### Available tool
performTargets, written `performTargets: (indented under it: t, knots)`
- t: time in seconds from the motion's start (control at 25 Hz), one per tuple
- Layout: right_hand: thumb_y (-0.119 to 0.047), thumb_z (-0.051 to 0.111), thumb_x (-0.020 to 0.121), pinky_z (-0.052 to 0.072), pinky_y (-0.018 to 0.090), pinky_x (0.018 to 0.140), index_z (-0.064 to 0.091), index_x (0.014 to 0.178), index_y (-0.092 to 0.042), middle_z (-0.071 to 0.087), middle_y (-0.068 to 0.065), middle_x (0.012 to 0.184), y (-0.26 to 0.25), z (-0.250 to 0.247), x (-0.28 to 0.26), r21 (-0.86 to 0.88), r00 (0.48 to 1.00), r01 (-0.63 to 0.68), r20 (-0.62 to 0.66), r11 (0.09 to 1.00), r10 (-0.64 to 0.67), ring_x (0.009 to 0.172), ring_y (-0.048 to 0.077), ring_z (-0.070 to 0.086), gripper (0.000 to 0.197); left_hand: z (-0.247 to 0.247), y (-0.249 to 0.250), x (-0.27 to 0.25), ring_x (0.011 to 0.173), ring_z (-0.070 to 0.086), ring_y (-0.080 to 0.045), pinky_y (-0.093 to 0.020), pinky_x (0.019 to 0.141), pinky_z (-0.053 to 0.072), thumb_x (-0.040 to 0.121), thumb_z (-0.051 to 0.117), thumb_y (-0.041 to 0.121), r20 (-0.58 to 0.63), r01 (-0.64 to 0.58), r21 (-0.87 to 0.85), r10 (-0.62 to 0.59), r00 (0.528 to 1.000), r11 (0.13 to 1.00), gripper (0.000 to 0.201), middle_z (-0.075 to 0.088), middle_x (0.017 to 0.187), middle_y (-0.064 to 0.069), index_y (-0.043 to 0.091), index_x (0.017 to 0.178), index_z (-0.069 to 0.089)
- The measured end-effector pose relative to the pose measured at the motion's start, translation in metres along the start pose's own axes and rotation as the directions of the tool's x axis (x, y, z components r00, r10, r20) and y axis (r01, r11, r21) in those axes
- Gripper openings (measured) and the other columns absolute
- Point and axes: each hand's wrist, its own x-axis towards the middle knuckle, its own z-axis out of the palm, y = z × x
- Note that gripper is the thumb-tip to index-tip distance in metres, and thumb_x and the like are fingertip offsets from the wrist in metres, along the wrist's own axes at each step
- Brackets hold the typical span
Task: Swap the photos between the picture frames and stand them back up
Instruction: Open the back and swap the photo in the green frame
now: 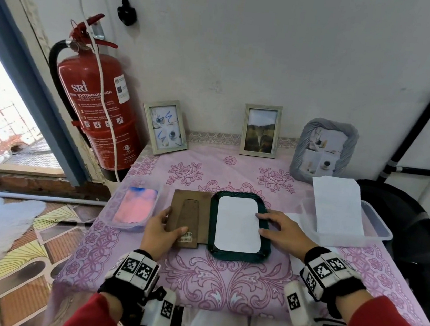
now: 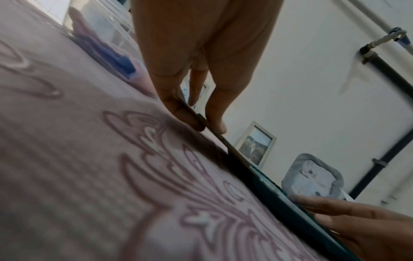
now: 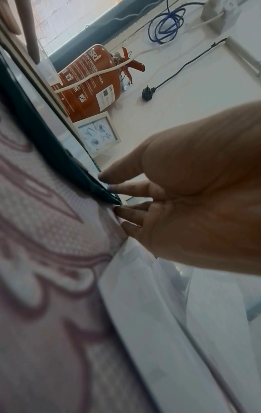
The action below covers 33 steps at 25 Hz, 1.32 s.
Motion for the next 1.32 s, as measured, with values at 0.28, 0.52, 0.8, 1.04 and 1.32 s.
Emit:
performTargets:
  t: [0.28,0.52,0.8,1.04,1.32]
  knots:
    - [-0.009,0.062,0.087,0.024,0.031,0.116,0.054,0.13,-0.012,0.042,0.01,0.141,-0.001,0.0,0.0,-0.007,1.0,0.006,0.0,1.0,-0.006,0.132,0.02,0.039,0.043,-0.005,-0.008,-0.003,0.125,0.044,-0.03,-0.035,0.109,0.035,0.083,0.068,0.016,-0.031,0.006,0.279,0.003,1.0,0.96,0.066,0.044,0.134,-0.018,0.006,0.14,0.038]
    - [-0.008,0.062,0.087,0.024,0.028,0.115,0.052,0.131,-0.012,0.041,0.01,0.141,-0.004,-0.001,-0.002,-0.041,1.0,0.015,0.006,0.999,-0.015,0.133,0.019,0.038,0.045,0.009,0.002,-0.014,0.135,0.028,-0.02,-0.036,0.107,0.017,0.087,0.057,0.012,-0.059,-0.053,0.507,0.096,0.994,0.86,0.043,0.037,0.142,-0.003,0.024,0.128,0.054]
    - [-0.008,0.063,0.086,0.024,0.032,0.116,0.051,0.131,-0.011,0.042,0.011,0.141,-0.004,-0.001,-0.004,-0.034,1.0,0.02,0.008,0.999,-0.02,0.134,0.02,0.038,0.046,0.039,0.028,-0.008,0.122,0.04,-0.023,-0.039,0.1,0.023,0.087,0.058,0.029,-0.003,-0.133,0.492,0.155,0.988,0.86,0.023,0.047,0.123,-0.003,0.026,0.109,0.063]
    - [-0.007,0.064,0.086,0.024,0.03,0.115,0.052,0.131,-0.012,0.041,0.011,0.141,-0.001,0.0,-0.002,-0.022,1.0,0.025,0.003,0.999,-0.025,0.134,0.02,0.038,0.047,0.063,0.038,0.001,0.132,0.031,-0.027,-0.046,0.108,0.023,0.081,0.063,0.048,0.089,-0.024,0.514,-0.025,0.996,0.857,0.028,0.052,0.128,-0.007,0.027,0.1,0.068]
    - [-0.009,0.066,0.084,0.024,0.033,0.116,0.052,0.13,-0.012,0.04,0.011,0.142,0.001,0.001,-0.002,-0.013,1.0,0.026,0.003,1.0,-0.026,0.134,0.02,0.037,0.048,0.067,0.032,0.005,0.117,0.046,-0.027,-0.043,0.104,0.032,0.074,0.074,0.038,-0.001,0.038,0.332,-0.04,0.999,0.943,0.023,0.06,0.112,-0.009,0.025,0.092,0.069]
